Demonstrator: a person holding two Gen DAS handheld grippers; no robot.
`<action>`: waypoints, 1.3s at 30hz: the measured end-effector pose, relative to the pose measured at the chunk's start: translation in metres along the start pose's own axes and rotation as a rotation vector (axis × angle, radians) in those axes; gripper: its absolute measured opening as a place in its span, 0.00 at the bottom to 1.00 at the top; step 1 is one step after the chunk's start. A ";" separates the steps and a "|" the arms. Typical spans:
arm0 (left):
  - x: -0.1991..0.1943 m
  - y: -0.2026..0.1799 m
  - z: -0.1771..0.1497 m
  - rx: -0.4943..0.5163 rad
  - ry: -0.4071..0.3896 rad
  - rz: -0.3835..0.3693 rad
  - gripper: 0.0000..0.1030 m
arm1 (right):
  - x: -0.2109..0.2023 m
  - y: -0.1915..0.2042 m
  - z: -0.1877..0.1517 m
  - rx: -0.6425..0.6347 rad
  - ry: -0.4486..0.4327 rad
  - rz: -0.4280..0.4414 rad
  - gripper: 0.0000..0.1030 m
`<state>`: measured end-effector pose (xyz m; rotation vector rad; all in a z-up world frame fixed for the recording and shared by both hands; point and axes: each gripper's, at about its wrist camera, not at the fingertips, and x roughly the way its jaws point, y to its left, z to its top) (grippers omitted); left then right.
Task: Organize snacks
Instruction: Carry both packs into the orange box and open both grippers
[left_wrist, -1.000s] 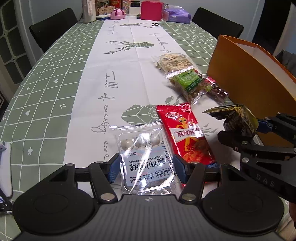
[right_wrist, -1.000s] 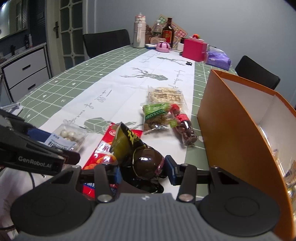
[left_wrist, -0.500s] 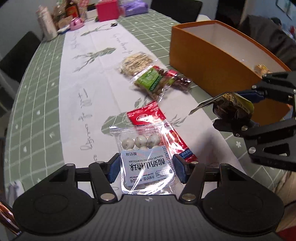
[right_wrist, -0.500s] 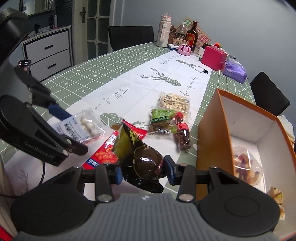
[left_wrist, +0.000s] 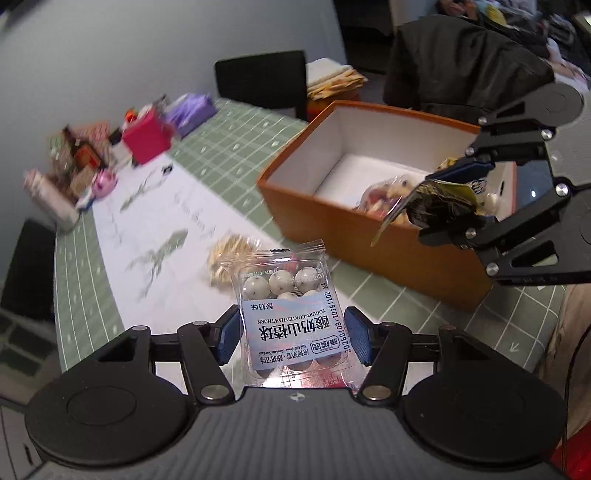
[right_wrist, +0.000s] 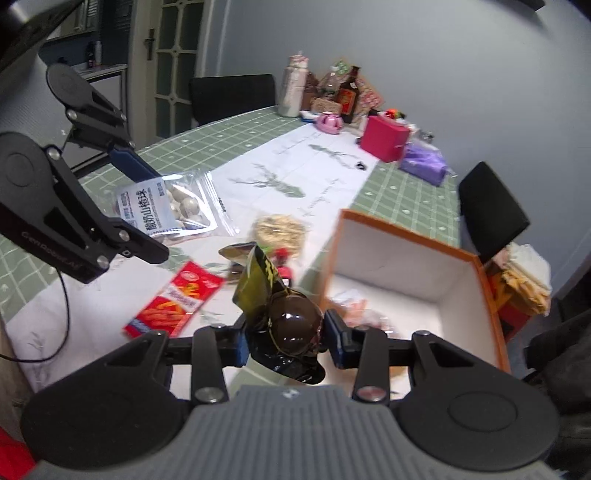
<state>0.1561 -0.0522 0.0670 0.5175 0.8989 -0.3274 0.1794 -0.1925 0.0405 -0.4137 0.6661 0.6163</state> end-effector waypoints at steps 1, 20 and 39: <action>0.003 -0.004 0.008 0.023 -0.001 -0.004 0.66 | -0.001 -0.007 0.000 0.001 0.004 -0.018 0.36; 0.103 -0.051 0.115 0.280 0.009 0.073 0.66 | 0.054 -0.105 -0.019 0.112 0.133 -0.130 0.31; 0.180 -0.059 0.115 0.319 0.128 0.084 0.67 | 0.113 -0.137 -0.022 0.144 0.202 -0.123 0.31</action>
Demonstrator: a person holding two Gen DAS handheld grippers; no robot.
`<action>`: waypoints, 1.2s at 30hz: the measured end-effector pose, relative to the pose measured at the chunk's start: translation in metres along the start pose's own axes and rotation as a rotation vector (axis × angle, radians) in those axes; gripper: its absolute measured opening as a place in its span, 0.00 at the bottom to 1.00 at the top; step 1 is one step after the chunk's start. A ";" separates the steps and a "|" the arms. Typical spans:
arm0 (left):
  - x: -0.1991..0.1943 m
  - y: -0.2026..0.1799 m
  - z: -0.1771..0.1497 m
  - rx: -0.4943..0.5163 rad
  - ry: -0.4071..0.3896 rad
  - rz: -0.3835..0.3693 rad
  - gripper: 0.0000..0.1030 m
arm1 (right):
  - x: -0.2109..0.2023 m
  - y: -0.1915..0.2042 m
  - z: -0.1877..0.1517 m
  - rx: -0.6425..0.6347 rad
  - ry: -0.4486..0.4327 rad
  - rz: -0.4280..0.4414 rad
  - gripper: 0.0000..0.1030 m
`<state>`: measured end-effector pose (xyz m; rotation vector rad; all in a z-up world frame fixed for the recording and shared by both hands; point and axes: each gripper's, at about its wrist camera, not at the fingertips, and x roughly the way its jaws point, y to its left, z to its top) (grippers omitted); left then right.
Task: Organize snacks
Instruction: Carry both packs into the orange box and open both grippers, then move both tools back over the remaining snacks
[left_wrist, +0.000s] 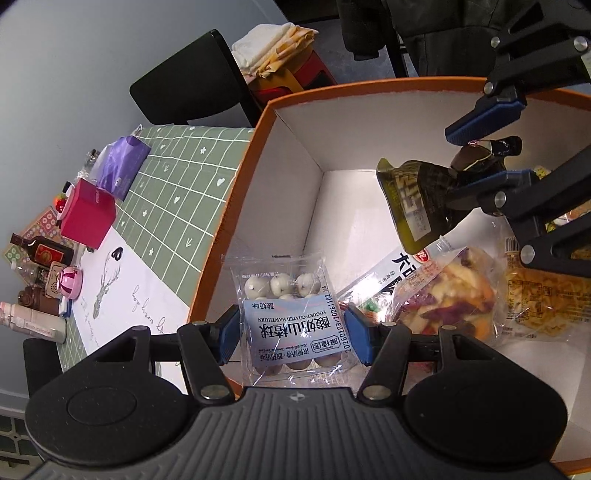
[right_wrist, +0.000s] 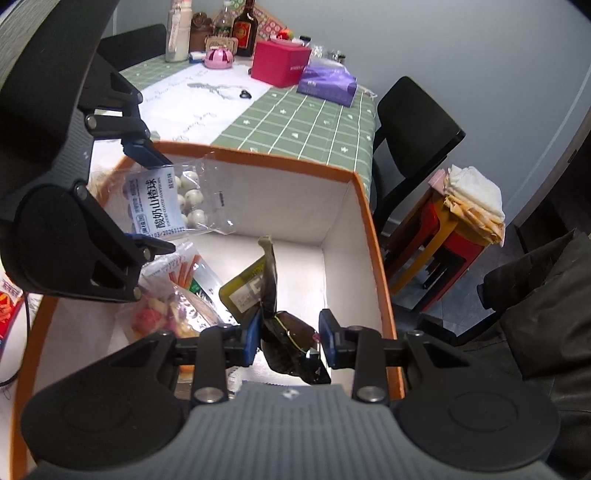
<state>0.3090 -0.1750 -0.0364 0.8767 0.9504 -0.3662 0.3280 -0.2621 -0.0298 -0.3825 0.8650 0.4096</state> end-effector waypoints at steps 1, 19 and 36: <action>0.001 0.000 0.000 0.003 0.000 -0.003 0.67 | 0.002 0.001 0.000 -0.003 0.005 0.000 0.31; 0.012 0.005 -0.007 -0.005 0.033 -0.060 0.75 | 0.014 0.004 0.004 -0.003 0.033 0.005 0.47; -0.057 0.041 -0.035 -0.199 -0.067 -0.044 0.82 | -0.048 0.035 0.009 0.024 -0.092 -0.004 0.79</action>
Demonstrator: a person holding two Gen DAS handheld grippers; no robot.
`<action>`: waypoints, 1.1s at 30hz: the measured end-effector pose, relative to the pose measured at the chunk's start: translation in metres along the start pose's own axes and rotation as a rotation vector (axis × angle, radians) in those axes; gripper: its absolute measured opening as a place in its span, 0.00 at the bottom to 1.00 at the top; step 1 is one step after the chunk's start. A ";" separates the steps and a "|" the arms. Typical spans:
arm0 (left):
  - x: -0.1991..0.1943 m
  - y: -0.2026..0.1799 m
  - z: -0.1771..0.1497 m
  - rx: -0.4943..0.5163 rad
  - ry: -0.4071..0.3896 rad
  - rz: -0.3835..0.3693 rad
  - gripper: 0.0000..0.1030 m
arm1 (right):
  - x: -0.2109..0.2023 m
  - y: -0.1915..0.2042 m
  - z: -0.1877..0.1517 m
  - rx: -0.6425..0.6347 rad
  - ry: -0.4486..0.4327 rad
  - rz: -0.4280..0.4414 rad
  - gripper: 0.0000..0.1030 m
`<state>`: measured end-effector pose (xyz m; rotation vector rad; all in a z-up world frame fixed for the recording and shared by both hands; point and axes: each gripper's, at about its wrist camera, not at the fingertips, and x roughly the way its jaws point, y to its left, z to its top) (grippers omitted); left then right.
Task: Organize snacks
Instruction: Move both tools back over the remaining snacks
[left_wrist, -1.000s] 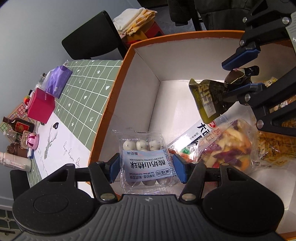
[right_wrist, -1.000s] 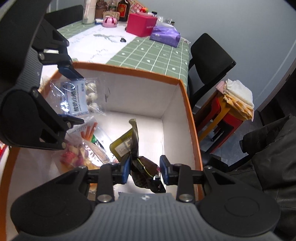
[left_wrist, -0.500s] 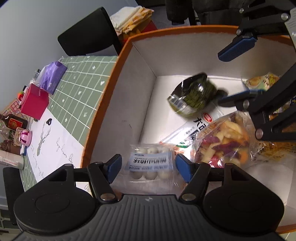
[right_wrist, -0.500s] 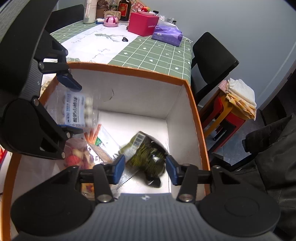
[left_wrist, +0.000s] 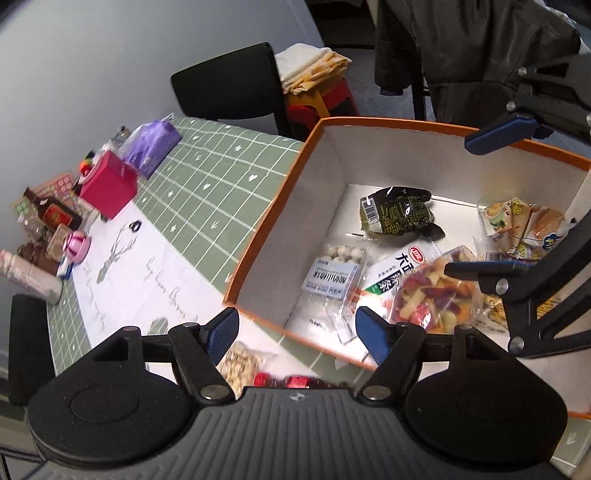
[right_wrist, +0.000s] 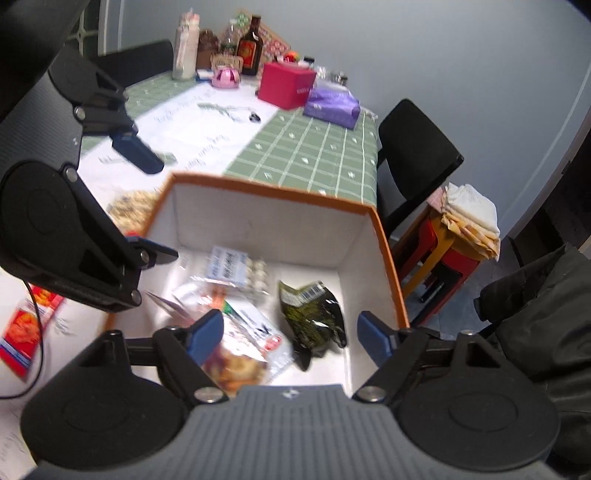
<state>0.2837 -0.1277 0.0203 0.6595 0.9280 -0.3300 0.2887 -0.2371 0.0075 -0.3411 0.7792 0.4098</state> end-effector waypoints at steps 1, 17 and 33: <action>-0.006 0.004 -0.003 -0.017 0.000 -0.003 0.82 | -0.005 0.004 0.001 0.008 -0.014 0.006 0.81; -0.082 0.036 -0.107 -0.307 -0.061 -0.015 0.82 | -0.058 0.101 -0.019 0.050 -0.227 0.163 0.81; -0.030 0.024 -0.214 -0.720 0.003 -0.025 0.83 | -0.004 0.170 -0.080 0.088 -0.149 0.072 0.49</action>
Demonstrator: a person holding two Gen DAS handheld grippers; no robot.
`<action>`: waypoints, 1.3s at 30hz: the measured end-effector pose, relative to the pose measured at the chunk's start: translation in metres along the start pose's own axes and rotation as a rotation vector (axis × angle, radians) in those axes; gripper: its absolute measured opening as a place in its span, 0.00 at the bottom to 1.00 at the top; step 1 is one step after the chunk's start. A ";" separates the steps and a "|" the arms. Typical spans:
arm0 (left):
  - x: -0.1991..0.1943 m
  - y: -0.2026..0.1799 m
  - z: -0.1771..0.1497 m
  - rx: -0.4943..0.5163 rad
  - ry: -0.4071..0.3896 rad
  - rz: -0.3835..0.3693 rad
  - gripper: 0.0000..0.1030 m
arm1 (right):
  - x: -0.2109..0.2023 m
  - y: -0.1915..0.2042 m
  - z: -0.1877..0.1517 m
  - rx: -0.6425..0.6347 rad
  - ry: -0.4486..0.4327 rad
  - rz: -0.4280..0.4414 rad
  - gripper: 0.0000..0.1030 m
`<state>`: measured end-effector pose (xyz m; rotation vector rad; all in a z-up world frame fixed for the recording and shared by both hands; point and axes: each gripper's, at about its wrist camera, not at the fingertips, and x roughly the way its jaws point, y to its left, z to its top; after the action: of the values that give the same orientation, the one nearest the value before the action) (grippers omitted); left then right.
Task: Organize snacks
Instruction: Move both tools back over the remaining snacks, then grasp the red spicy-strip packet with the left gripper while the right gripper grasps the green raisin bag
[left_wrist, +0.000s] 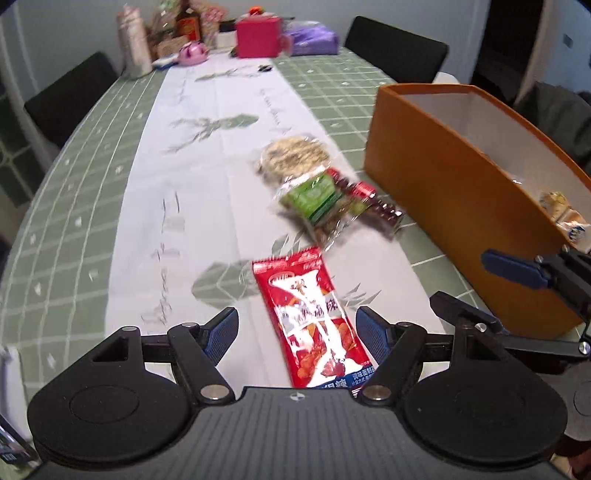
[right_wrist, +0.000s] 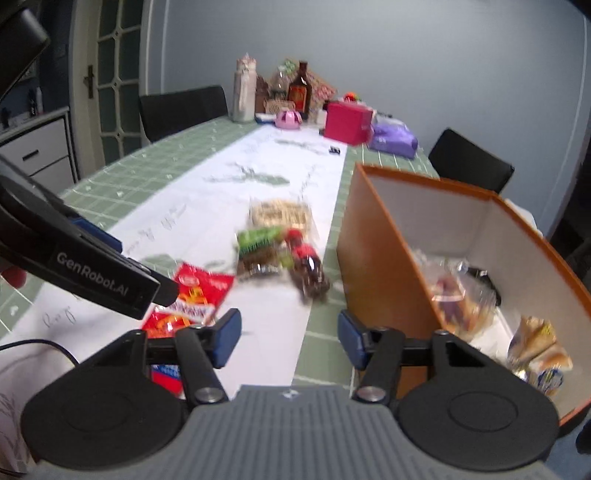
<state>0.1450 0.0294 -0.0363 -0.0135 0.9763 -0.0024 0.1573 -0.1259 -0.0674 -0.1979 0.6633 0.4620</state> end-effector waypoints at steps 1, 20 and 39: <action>0.004 0.000 -0.003 -0.017 0.000 0.000 0.83 | 0.004 -0.001 -0.002 0.012 0.007 -0.003 0.48; 0.039 -0.010 -0.015 -0.190 -0.035 0.068 0.94 | 0.036 0.005 -0.021 0.004 0.023 -0.021 0.52; 0.043 -0.006 -0.011 -0.224 -0.036 0.052 0.94 | 0.042 0.032 -0.019 -0.072 0.011 0.085 0.48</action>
<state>0.1603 0.0226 -0.0782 -0.1937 0.9368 0.1543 0.1610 -0.0893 -0.1098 -0.2409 0.6685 0.5670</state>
